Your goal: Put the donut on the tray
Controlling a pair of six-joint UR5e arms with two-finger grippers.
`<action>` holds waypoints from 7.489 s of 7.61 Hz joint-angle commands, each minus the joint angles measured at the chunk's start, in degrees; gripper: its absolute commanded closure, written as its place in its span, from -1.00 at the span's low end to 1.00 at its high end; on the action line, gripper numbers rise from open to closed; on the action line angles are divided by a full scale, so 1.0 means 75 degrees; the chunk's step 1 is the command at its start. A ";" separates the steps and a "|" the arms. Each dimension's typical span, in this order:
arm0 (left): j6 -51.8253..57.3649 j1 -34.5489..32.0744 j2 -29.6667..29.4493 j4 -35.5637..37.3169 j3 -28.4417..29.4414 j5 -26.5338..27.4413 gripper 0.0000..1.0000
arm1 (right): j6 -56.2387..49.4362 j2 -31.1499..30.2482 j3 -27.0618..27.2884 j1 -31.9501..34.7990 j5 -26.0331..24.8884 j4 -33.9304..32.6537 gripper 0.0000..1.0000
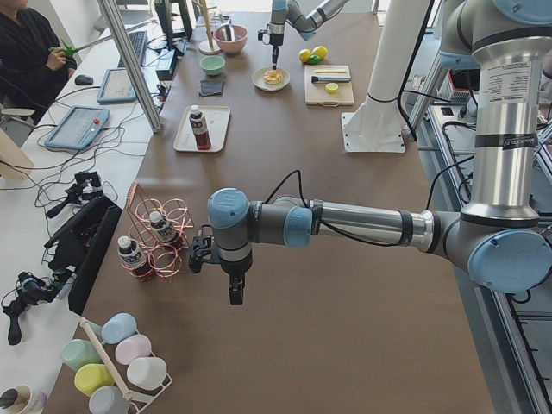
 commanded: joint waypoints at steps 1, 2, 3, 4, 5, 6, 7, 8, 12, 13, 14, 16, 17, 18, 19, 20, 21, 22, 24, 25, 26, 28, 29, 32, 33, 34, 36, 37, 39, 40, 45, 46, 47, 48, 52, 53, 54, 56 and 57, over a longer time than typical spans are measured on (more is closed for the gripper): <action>0.0000 0.0000 -0.0011 0.0000 0.0012 0.0000 -0.97 | 0.0003 0.0162 -0.0174 -0.0023 0.0000 0.0012 0.66; 0.0000 0.0000 -0.0011 0.0000 0.0012 0.0000 -0.97 | 0.0061 0.0163 -0.0162 -0.0023 0.0011 0.0012 1.00; 0.0000 0.0000 -0.0011 0.0000 0.0000 0.0000 -0.97 | 0.0131 0.0174 -0.0116 -0.0023 0.0023 0.0024 1.00; 0.0000 -0.0012 -0.0011 0.0000 -0.0011 0.0000 -0.97 | 0.0352 0.0174 -0.0081 -0.0023 0.0081 0.0047 1.00; 0.0000 -0.0012 -0.0011 0.0000 -0.0012 0.0000 -0.97 | 0.0621 0.0186 0.0036 0.0128 0.0291 0.0036 1.00; 0.0000 -0.0012 -0.0011 0.0000 0.0000 0.0000 -0.97 | 0.0670 0.0221 0.0107 0.0640 0.1128 0.0024 1.00; 0.0000 -0.0012 0.0001 0.0000 0.0000 0.0000 -0.97 | 0.0671 0.0210 0.0130 0.1260 0.1949 0.0047 1.00; 0.0000 -0.0012 0.0024 0.0000 -0.0023 0.0000 -0.96 | 0.0647 0.0210 0.0119 0.1696 0.2572 0.0070 1.00; 0.0000 -0.0023 0.0013 0.0000 -0.0047 0.0000 -0.97 | 0.1344 0.1421 -0.0253 0.1853 0.2579 -0.0034 1.00; 0.0000 -0.0023 0.0001 0.0000 -0.0047 0.0000 -0.97 | 0.1988 0.2298 -0.0743 0.1655 0.2369 -0.0023 1.00; 0.0000 -0.0012 -0.0011 0.0000 -0.0047 0.0000 -0.97 | 0.2308 0.2910 -0.1119 0.1328 0.1891 -0.0035 1.00; 0.0000 -0.0012 -0.0011 0.0000 -0.0047 0.0000 -0.97 | 0.2545 0.3954 -0.2020 0.0998 0.1326 -0.0221 1.00; -0.0011 -0.0012 0.0001 0.0000 -0.0047 0.0000 -0.97 | 0.2522 0.4482 -0.2362 0.0858 0.0999 -0.0721 1.00; -0.0023 -0.0012 0.0012 0.0000 -0.0047 0.0000 -0.97 | 0.2812 0.4986 -0.2609 0.0543 0.0404 -0.1086 1.00; -0.0023 -0.0012 0.0013 0.0000 -0.0047 0.0000 -0.97 | 0.3372 0.5687 -0.3273 0.0320 0.0027 -0.1136 1.00; -0.0023 -0.0012 0.0013 0.0000 -0.0047 0.0000 -0.97 | 0.3621 0.6054 -0.3709 0.0271 -0.0093 -0.1125 1.00; -0.0023 -0.0012 0.0036 0.0000 -0.0047 0.0000 -0.97 | 0.3693 0.6405 -0.4200 0.0224 -0.0198 -0.1125 1.00; -0.0023 -0.0012 0.0059 0.0000 -0.0058 0.0000 -0.97 | 0.4042 0.6815 -0.4739 0.0142 -0.0315 -0.1125 1.00; -0.0023 -0.0012 0.0071 0.0000 -0.0047 0.0000 -0.97 | 0.4303 0.7194 -0.5341 0.0037 -0.0445 -0.1078 1.00; -0.0023 -0.0012 0.0071 0.0000 -0.0035 0.0000 -0.97 | 0.4512 0.7229 -0.5342 -0.0057 -0.0654 -0.1066 1.00; -0.0023 -0.0012 0.0071 0.0000 -0.0047 0.0000 -0.97 | 0.4619 0.7252 -0.5342 -0.0162 -0.0819 -0.1066 1.00; -0.0023 -0.0012 0.0083 0.0000 -0.0047 0.0000 -0.97 | 0.4620 0.7241 -0.5342 -0.0233 -0.0867 -0.1054 1.00; -0.0023 -0.0012 0.0083 0.0000 -0.0047 0.0000 -0.97 | 0.4620 0.7183 -0.5342 -0.0280 -0.0972 -0.0799 1.00; -0.0012 -0.0012 0.0083 0.0000 -0.0047 0.0000 -0.97 | 0.4620 0.7054 -0.5354 -0.0350 -0.1066 -0.0574 1.00; -0.0012 -0.0012 0.0083 0.0000 -0.0047 0.0000 -0.97 | 0.4620 0.7019 -0.5354 -0.0455 -0.1264 -0.0574 1.00; -0.0012 -0.0012 0.0083 0.0000 -0.0047 0.0000 -0.97 | 0.4620 0.6983 -0.5354 -0.0503 -0.1405 -0.0469 1.00; -0.0012 -0.0012 0.0060 0.0000 -0.0035 0.0000 -0.97 | 0.4620 0.6983 -0.5342 -0.0503 -0.1418 -0.0422 1.00; -0.0012 -0.0012 0.0036 0.0000 -0.0023 0.0000 -0.97 | 0.4620 0.6971 -0.5342 -0.0491 -0.1418 -0.0364 -0.73; -0.0023 -0.0012 -0.0011 0.0000 0.0000 0.0000 -0.97 | 0.4702 0.6936 -0.5342 -0.0503 -0.1547 -0.0199 -0.97; -0.0023 -0.0012 -0.0022 0.0000 0.0000 0.0000 -0.97 | 0.4702 0.6936 -0.5342 -0.0503 -0.1547 -0.0199 -0.98; -0.0023 -0.0012 -0.0046 0.0000 -0.0047 0.0012 -0.97 | 0.4666 0.6762 -0.4385 -0.0352 -0.1419 -0.0316 -0.98; -0.0023 -0.0012 -0.0034 0.0000 -0.0047 0.0012 -0.97 | 0.4643 0.6285 -0.3569 -0.0107 -0.1035 -0.0676 -0.99; -0.0023 -0.0023 -0.0023 0.0000 -0.0047 0.0012 -0.97 | 0.4446 0.5723 -0.2656 0.0139 -0.0579 -0.1051 -0.99; -0.0023 -0.0023 0.0012 0.0000 -0.0070 0.0012 -0.97 | 0.4386 0.5114 -0.1742 0.0304 -0.0308 -0.1275 -0.99; -0.0023 -0.0047 0.0001 0.0000 -0.0070 0.0012 -0.97 | 0.2580 0.1568 0.1683 0.0784 0.0070 -0.1300 -0.99; -0.0023 -0.0058 0.0012 0.0000 -0.0070 0.0012 -0.97 | 0.1571 0.0815 0.1933 0.1122 0.0163 -0.1300 -0.99; -0.0023 -0.0058 0.0001 0.0000 -0.0070 0.0012 -0.97 | 0.0726 0.0425 0.1889 0.1578 0.0640 -0.1312 -0.99; -0.0035 -0.0047 -0.0046 0.0012 -0.0023 0.0012 -0.97 | -0.1566 0.0058 0.1889 0.2400 0.0972 -0.2593 -0.99; -0.0035 -0.0047 -0.0058 0.0023 -0.0035 0.0012 -0.97 | -0.3134 0.0069 0.1877 0.2879 0.1054 -0.3738 -0.99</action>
